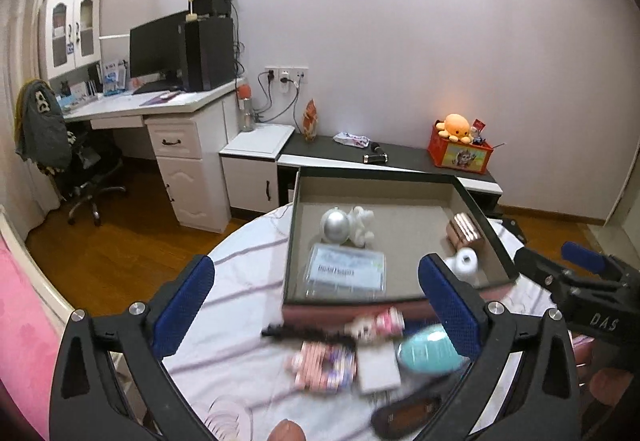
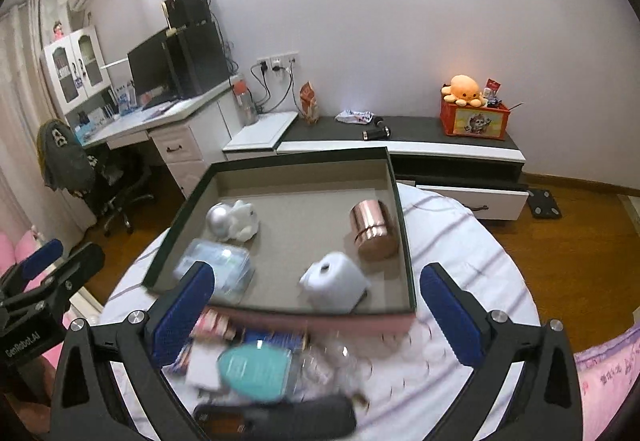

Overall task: Organize rigid objects
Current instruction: 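Withdraw both tools from the box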

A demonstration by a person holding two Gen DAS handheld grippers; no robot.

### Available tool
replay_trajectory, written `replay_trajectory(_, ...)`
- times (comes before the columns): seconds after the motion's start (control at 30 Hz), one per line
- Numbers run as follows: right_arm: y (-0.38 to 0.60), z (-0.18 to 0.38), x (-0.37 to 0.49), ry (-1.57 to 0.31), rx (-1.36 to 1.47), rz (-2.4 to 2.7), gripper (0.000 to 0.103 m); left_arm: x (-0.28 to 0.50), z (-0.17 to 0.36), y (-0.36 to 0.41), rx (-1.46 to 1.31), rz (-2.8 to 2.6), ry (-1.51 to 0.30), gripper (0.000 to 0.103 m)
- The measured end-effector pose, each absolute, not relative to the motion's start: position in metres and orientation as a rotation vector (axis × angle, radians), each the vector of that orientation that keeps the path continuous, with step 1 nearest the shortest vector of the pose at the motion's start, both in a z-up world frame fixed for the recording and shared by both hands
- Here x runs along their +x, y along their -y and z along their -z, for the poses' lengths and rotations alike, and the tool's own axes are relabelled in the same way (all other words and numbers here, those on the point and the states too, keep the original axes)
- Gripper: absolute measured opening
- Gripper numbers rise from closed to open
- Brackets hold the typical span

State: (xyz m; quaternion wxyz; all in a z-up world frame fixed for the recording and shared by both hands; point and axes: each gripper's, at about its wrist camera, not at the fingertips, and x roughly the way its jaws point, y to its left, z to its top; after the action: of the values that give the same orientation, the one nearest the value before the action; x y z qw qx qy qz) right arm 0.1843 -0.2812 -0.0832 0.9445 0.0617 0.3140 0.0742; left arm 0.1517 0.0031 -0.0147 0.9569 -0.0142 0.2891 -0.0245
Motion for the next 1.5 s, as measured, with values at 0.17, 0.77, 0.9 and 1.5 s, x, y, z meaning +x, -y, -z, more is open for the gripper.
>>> replay_trajectory(0.17, 0.283, 0.068, 0.134, -0.584, 0.121, -0.147, 0.103, 0.106, 0.009, -0.001, 0.005, 0.061, -0.572, 0.103)
replay_trajectory(0.77, 0.288, 0.069, 0.019, -0.526, 0.148, -0.114, 0.103, 0.005, 0.015, 0.007, 0.028, 0.055, -0.554, 0.103)
replay_trajectory(0.9, 0.284, 0.07, 0.017, -0.529, 0.138, -0.121, 0.103, 0.002, 0.015, 0.006, 0.021, 0.057, -0.555, 0.103)
replay_trajectory(1.5, 0.276, 0.079, 0.022, -0.556, 0.118, -0.129, 0.103, 0.005, 0.024, -0.002, -0.005, 0.057, -0.581, 0.103)
